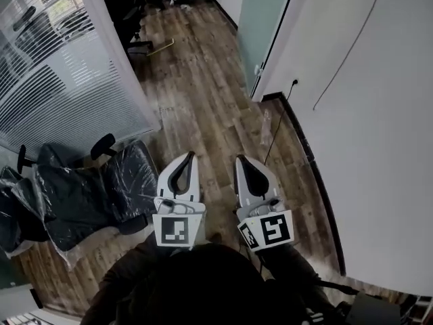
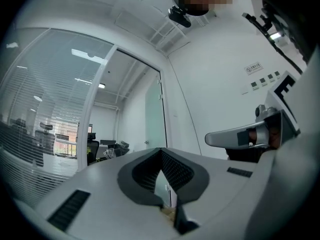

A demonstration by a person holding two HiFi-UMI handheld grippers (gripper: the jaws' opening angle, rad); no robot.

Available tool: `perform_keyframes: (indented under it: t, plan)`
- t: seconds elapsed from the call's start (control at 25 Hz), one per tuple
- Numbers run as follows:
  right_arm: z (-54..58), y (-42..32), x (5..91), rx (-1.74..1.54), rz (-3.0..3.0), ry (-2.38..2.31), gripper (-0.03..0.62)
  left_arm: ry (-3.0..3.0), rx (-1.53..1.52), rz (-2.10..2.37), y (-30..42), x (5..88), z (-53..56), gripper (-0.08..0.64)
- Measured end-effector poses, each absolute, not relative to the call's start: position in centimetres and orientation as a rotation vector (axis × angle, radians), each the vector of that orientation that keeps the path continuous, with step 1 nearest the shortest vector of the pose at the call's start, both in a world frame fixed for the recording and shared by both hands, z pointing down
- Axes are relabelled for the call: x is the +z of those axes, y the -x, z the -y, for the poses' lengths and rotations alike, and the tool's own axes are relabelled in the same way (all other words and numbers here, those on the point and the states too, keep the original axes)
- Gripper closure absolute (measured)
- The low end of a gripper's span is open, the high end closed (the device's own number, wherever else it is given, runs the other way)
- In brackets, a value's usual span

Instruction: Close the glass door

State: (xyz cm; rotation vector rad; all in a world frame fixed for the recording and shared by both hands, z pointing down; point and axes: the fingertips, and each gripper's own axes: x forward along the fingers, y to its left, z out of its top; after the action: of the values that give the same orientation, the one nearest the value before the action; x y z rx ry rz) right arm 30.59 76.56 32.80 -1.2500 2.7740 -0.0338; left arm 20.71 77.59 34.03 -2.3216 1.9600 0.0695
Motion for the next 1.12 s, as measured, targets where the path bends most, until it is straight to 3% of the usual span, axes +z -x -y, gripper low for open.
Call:
perform_keyframes:
  t: [0.68,1.12]
  plan:
    - [-37.0,-20.7,29.9,-0.008,-2.754,1.246,0.591,2.35,0.055,-1.926,-10.4,32.8,-38.4,0.564]
    - [-8.5,-20.5,32.0,0.018,-2.734,1.28,0.591,2.38,0.0,-1.913,-10.0,35.7,-9.7,0.563]
